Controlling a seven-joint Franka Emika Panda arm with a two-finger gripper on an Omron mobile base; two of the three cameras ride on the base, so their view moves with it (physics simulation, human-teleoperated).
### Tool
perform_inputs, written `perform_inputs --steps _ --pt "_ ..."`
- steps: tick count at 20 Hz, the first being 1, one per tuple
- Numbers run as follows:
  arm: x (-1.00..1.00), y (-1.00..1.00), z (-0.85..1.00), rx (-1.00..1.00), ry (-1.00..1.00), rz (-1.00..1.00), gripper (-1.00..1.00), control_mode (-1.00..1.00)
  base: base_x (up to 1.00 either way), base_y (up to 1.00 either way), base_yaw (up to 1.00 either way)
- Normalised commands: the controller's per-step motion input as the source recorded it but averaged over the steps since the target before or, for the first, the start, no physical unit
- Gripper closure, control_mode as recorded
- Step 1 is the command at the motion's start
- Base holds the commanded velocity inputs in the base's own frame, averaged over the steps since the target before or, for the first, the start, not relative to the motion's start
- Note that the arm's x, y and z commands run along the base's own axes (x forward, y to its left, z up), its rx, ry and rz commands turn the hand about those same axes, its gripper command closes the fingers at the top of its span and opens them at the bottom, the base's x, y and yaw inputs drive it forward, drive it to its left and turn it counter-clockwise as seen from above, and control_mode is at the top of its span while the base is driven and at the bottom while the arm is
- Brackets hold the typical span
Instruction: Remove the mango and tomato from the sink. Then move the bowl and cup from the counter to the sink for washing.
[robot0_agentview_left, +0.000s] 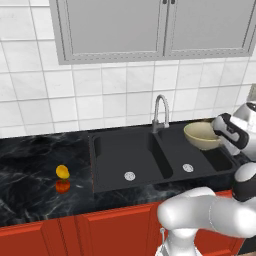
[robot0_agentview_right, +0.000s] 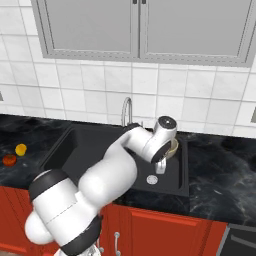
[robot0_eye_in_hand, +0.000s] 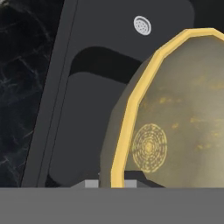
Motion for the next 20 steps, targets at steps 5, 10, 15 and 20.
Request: perform_inputs --steps 5,10,15,20 --pt "0.1 0.0 -0.2 0.0 0.0 0.23 1.0 -1.0 0.0 0.0 0.0" --pt "0.08 0.05 -0.2 0.0 0.0 0.23 1.0 -1.0 0.0 0.0 0.0" --pt "0.13 0.07 -0.17 0.0 0.01 0.18 1.0 -1.0 0.0 0.0 0.0" --pt "0.16 0.07 -0.16 0.0 0.03 0.13 1.0 -1.0 0.0 0.0 0.0"
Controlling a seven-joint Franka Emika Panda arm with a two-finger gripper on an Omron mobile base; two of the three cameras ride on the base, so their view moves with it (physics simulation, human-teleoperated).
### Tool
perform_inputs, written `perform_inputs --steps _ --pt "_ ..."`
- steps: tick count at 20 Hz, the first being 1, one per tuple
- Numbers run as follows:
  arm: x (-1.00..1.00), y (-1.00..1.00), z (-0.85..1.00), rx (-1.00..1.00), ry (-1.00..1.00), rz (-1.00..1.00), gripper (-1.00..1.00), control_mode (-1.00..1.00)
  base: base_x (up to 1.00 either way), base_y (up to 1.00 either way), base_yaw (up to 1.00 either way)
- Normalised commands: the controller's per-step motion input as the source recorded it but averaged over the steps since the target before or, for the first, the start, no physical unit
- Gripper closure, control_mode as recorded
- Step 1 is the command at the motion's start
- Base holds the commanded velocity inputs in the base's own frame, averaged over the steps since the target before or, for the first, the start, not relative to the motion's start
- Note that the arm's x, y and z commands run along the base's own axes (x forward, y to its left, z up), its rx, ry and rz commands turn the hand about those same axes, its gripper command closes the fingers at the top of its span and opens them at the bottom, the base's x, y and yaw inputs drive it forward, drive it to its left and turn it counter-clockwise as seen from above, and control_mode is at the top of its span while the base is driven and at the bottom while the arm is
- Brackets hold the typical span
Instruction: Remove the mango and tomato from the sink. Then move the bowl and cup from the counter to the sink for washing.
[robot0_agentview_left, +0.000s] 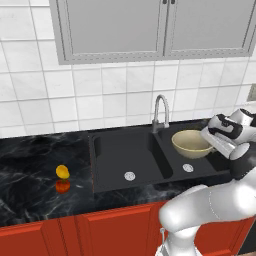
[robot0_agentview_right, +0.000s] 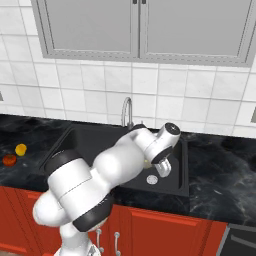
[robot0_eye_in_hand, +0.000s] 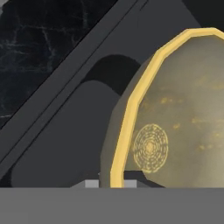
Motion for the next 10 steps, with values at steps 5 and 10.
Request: perform_inputs --steps 5,10 --pt "0.22 0.08 -0.17 -0.01 0.07 0.08 1.0 -1.0 0.0 0.0 0.0" --pt "0.21 0.02 -0.12 -0.03 0.14 0.01 1.0 -1.0 0.0 0.0 0.0"
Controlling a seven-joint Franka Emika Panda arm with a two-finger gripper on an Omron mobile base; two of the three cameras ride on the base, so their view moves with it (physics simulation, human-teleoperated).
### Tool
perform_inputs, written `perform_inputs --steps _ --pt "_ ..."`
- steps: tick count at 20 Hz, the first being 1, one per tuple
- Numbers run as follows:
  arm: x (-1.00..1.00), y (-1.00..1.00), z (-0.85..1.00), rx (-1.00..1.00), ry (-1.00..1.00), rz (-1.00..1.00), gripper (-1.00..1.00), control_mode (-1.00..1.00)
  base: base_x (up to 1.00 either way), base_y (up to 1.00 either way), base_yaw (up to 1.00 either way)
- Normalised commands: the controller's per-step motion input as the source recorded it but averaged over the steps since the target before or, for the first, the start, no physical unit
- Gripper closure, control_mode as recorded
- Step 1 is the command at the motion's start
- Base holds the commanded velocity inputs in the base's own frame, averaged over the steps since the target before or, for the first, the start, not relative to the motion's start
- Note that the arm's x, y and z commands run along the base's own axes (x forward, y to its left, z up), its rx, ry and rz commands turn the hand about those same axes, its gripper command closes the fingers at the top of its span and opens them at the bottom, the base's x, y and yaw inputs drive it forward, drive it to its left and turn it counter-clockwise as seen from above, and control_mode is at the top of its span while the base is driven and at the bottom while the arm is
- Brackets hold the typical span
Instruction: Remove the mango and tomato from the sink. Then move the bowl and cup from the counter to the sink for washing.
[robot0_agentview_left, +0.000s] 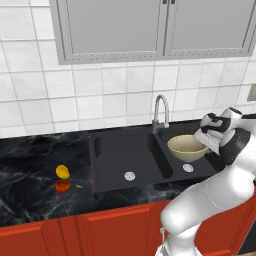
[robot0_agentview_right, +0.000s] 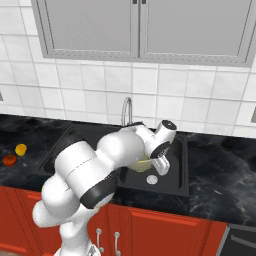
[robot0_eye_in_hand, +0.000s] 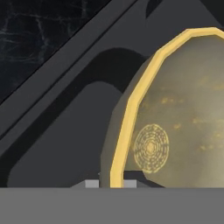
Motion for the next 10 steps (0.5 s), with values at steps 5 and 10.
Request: perform_inputs --steps 5,10 --pt "0.21 0.0 -0.15 -0.03 0.07 0.0 1.0 -1.0 0.0 0.0 0.0" --pt "0.14 0.0 -0.13 -0.01 0.0 0.0 1.0 -1.0 0.0 0.0 0.0"
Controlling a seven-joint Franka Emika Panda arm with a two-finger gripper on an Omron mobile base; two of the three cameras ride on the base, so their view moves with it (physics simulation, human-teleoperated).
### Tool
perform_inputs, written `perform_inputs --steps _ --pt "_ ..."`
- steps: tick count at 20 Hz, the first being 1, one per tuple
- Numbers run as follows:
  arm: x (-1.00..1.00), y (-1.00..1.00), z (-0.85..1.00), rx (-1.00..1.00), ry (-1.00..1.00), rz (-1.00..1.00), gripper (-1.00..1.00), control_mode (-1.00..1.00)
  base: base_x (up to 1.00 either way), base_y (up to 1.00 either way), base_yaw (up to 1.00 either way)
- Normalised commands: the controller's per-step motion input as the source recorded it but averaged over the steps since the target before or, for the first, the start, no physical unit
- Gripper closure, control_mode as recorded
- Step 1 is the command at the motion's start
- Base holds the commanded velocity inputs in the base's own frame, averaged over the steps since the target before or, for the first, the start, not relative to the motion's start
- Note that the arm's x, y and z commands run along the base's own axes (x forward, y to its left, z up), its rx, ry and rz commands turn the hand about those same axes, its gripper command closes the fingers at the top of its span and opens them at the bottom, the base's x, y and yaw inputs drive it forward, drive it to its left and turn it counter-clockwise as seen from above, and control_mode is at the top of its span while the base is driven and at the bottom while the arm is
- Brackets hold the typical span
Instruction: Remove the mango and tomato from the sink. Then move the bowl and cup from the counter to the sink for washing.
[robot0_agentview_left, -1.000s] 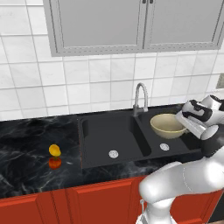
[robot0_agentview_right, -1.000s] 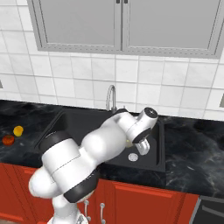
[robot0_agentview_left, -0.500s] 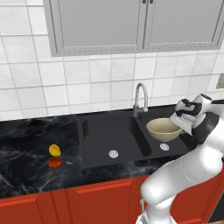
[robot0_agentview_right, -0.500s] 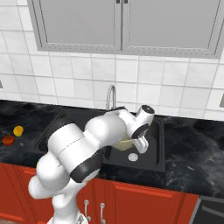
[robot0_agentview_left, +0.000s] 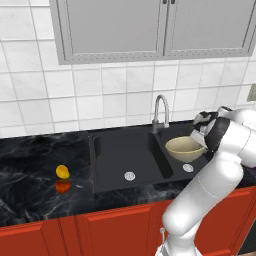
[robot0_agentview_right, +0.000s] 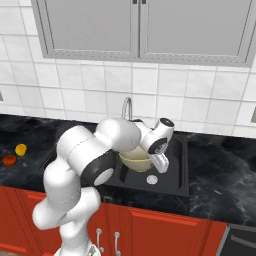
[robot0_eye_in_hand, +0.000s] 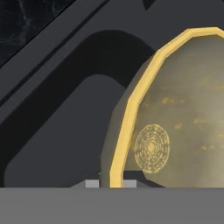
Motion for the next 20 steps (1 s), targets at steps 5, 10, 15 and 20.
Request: perform_inputs --steps 5,10,15,20 --pt "0.11 -0.03 -0.11 0.0 0.0 0.0 1.0 -1.0 0.0 0.0 0.0" --pt "0.14 -0.05 -0.07 0.0 0.0 0.0 1.0 -1.0 0.0 0.0 0.0" --pt "0.15 -0.03 -0.08 0.0 0.0 0.0 1.0 -1.0 0.0 0.0 0.0" --pt "0.15 -0.12 -0.04 0.0 -0.01 0.0 1.0 -1.0 0.0 0.0 0.0"
